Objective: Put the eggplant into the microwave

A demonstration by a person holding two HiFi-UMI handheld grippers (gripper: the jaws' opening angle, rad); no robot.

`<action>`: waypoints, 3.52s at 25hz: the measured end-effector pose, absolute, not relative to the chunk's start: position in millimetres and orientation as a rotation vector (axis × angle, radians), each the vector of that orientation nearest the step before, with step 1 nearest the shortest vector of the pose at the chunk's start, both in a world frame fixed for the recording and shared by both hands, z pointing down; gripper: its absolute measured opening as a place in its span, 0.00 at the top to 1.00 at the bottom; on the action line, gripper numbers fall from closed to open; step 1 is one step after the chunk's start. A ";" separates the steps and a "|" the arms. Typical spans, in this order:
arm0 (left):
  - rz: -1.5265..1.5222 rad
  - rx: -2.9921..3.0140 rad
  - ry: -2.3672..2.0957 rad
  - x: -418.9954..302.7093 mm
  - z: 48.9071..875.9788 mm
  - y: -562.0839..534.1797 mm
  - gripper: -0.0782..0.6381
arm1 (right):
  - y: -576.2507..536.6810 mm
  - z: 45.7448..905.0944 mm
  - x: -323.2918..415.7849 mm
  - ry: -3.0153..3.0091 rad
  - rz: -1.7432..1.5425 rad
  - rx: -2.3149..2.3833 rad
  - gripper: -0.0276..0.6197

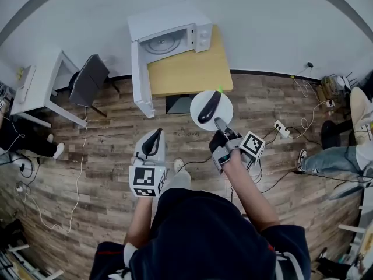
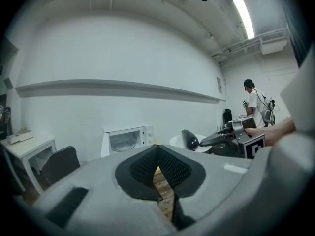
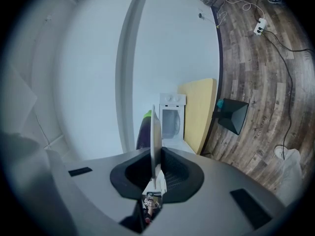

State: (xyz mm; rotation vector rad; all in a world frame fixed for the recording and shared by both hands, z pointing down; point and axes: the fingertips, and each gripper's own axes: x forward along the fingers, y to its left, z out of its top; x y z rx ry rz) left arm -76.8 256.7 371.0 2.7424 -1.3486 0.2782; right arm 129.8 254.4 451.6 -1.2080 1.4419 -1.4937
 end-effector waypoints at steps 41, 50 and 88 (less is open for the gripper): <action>0.251 2.757 -1.257 -78.3 372.9 26.3 0.87 | 17.0 458.9 101.5 1.404 -1.547 -1.199 0.91; 0.288 2.723 -1.328 -43.0 375.5 -30.9 0.87 | -54.9 466.4 127.8 1.443 -1.607 -1.152 0.91; 0.401 2.416 -1.623 -17.5 412.2 -118.9 0.87 | -169.1 536.1 110.1 1.743 -1.961 -1.026 0.91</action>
